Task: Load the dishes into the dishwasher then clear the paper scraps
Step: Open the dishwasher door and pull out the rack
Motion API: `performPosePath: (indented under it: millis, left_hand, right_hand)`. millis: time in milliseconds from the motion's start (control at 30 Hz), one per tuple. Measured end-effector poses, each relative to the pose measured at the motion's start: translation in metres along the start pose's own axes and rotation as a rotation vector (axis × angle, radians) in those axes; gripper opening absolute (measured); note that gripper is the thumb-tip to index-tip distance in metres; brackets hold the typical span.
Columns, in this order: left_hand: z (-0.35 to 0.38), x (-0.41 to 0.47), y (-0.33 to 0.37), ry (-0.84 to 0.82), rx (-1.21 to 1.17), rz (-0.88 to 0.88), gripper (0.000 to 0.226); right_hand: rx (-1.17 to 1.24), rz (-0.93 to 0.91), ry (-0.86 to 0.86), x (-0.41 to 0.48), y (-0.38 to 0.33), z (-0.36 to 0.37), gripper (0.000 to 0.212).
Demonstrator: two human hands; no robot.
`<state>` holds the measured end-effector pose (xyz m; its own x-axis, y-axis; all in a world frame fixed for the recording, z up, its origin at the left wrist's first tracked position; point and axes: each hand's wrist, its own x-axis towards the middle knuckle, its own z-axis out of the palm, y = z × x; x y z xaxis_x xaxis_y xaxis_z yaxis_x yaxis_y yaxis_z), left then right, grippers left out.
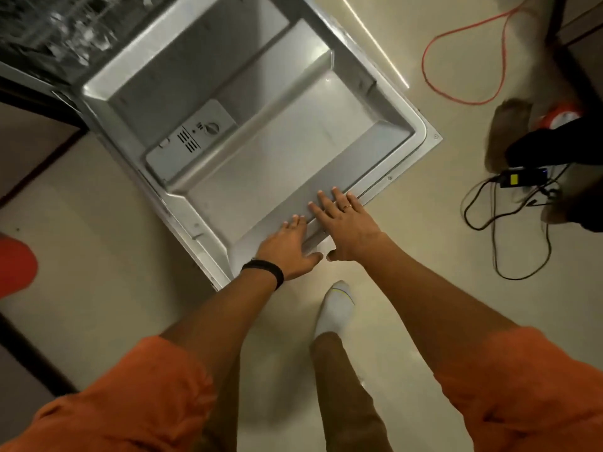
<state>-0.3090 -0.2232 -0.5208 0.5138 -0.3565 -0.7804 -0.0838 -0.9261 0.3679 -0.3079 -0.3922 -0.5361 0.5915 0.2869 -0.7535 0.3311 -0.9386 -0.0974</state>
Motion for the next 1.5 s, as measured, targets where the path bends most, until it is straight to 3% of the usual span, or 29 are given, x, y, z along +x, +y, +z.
performPosePath:
  millis: [400, 533, 633, 800, 1033, 1267, 1500]
  left_hand:
    - [0.067, 0.089, -0.038, 0.003, 0.058, -0.029, 0.094]
    - [0.06, 0.079, -0.043, -0.04, 0.068, -0.013, 0.099]
    - [0.038, 0.068, -0.034, -0.069, 0.025, -0.022, 0.095]
    - [-0.029, 0.026, -0.03, 0.047, 0.048, -0.044, 0.086]
    - [-0.183, -0.033, -0.066, 0.365, -0.027, -0.107, 0.082]
    - [-0.334, -0.029, -0.136, 0.584, -0.009, -0.136, 0.082]
    - [-0.427, 0.035, -0.203, 0.587, 0.07, -0.148, 0.083]
  right_hand:
    - [0.023, -0.016, -0.054, 0.085, 0.012, 0.081, 0.127]
    - [0.021, -0.025, -0.05, 0.079, 0.01, 0.073, 0.127]
    - [0.037, -0.004, -0.091, 0.07, 0.007, 0.045, 0.116]
    - [0.054, -0.036, -0.02, 0.039, -0.003, -0.025, 0.1]
    - [0.031, -0.125, 0.169, 0.04, -0.04, -0.192, 0.101]
    - [-0.036, -0.148, 0.325, 0.117, -0.089, -0.35, 0.103]
    - [-0.095, -0.101, 0.354, 0.212, -0.103, -0.447, 0.103]
